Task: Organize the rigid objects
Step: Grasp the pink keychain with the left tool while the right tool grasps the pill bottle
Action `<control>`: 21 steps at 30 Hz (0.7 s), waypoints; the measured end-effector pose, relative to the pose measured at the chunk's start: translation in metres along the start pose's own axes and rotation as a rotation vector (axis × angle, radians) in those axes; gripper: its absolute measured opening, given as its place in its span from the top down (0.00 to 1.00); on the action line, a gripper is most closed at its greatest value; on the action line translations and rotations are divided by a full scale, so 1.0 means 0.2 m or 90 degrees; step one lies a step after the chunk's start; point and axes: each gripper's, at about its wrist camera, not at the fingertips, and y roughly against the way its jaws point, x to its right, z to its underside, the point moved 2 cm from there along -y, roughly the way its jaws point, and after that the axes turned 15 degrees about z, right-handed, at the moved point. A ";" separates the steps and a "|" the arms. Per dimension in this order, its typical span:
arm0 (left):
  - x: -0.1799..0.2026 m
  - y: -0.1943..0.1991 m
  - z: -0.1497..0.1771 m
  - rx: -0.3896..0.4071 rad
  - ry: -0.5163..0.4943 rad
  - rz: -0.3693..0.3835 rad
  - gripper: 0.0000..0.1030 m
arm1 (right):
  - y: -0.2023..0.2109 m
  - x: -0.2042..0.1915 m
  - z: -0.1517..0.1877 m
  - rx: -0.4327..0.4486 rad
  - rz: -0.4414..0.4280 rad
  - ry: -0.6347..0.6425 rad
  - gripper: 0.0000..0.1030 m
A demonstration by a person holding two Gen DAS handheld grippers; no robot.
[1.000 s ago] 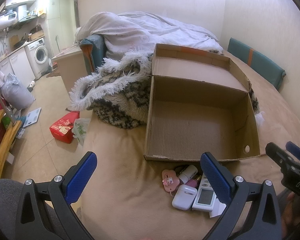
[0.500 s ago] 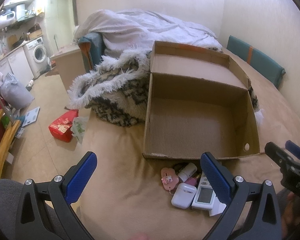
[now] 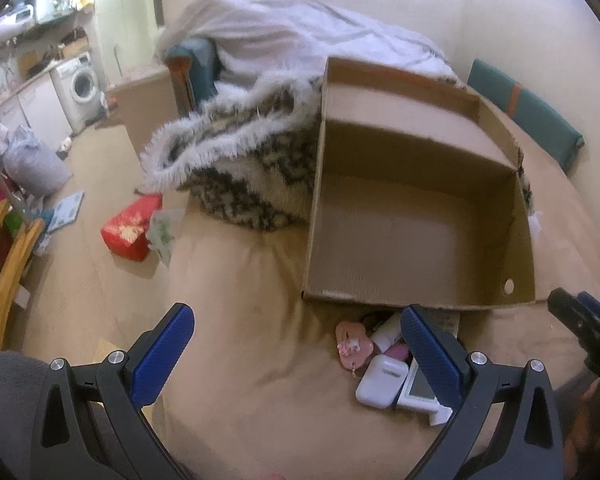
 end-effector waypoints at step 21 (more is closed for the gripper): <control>-0.09 -0.73 0.13 -0.300 0.136 0.055 0.39 | -0.46 0.14 0.22 -0.358 -0.090 -0.069 0.46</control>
